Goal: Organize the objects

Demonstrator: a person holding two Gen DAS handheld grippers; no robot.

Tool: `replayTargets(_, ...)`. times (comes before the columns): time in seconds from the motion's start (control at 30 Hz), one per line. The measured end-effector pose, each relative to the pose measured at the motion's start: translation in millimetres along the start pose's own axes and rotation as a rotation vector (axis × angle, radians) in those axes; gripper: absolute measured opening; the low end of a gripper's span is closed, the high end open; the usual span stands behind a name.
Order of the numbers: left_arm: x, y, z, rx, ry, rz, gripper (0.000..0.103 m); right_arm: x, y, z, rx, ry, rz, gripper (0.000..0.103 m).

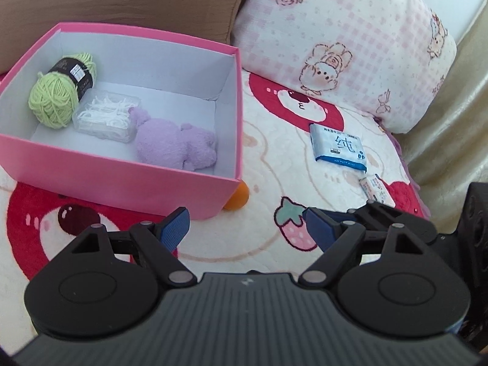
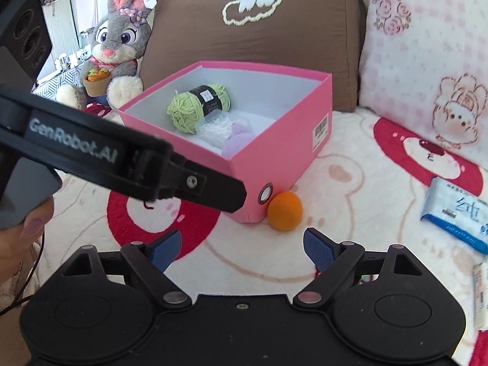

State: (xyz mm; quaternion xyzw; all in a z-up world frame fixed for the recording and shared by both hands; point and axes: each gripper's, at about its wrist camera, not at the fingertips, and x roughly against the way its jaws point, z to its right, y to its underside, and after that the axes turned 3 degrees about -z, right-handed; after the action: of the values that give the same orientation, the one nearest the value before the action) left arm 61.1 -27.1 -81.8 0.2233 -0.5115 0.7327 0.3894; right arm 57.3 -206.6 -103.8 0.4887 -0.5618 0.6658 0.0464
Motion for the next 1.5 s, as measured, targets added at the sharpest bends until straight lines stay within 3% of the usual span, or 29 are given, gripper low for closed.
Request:
replayTargets(0.23, -15.5, 6.6, -16.6, 0.032, 0.011, 0.029, 0.076, -11.4, -4.2, -26.3, 0.274, 0.17, 0.068, 0.088)
replayTargets(0.4, -30.1, 9.0, -25.8, 0.078, 0.007, 0.039, 0.066, -26.7, -5.1, -28.3, 0.376, 0.202, 0.035, 0.08)
replayTargets(0.53, -39.5, 13.7, -26.5, 0.073, 0.003, 0.037, 0.061, -44.2, -4.9, -20.4, 0.359, 0.209, -0.011, 0.069)
replayTargets(0.7, -52.3, 16.1, -33.1, 0.118, 0.052, 0.056, 0.055, -62.0, -1.8, -12.0, 0.335, 0.202, -0.042, 0.055)
replayTargets(0.8, -61.9, 17.4, -40.6, 0.186, 0.108, 0.045, 0.052, -67.1, 1.3, -6.9, 0.311, 0.207, -0.032, 0.053)
replayTargets(1.03, -74.1, 21.8, -39.8, 0.174, 0.101, 0.029, 0.046, -81.4, 1.2, 3.1, 0.268, 0.211, -0.028, 0.052)
replayTargets(1.1, -76.7, 22.1, -41.0, 0.183, 0.107, 0.023, 0.045, -84.6, 0.5, 4.1, 0.254, 0.211, -0.027, 0.041)
replayTargets(1.5, -78.3, 25.6, -36.2, 0.169, 0.149, -0.028, 0.046, -64.9, 13.2, 5.8, 0.124, 0.18, -0.019, 0.039)
